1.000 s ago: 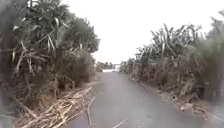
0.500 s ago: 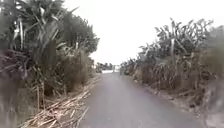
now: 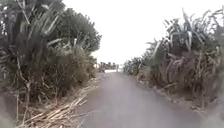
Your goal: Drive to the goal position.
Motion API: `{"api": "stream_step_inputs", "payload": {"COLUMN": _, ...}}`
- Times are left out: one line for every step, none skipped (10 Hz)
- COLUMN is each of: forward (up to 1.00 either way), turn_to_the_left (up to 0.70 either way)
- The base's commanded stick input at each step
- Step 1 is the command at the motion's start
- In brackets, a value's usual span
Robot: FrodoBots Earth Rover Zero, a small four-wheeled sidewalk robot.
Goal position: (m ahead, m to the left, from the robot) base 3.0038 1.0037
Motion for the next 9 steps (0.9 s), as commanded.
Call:
{"api": "stream_step_inputs", "payload": {"forward": 1.00, "turn_to_the_left": 0.00}}
{"api": "stream_step_inputs", "payload": {"forward": 1.00, "turn_to_the_left": 0.00}}
{"api": "stream_step_inputs", "payload": {"forward": 1.00, "turn_to_the_left": 0.00}}
{"api": "stream_step_inputs", "payload": {"forward": 1.00, "turn_to_the_left": 0.00}}
{"api": "stream_step_inputs", "payload": {"forward": 1.00, "turn_to_the_left": 0.00}}
{"api": "stream_step_inputs", "payload": {"forward": 1.00, "turn_to_the_left": 0.15}}
{"api": "stream_step_inputs", "payload": {"forward": 1.00, "turn_to_the_left": 0.20}}
{"api": "stream_step_inputs", "payload": {"forward": 1.00, "turn_to_the_left": 0.26}}
{"api": "stream_step_inputs", "payload": {"forward": 1.00, "turn_to_the_left": 0.23}}
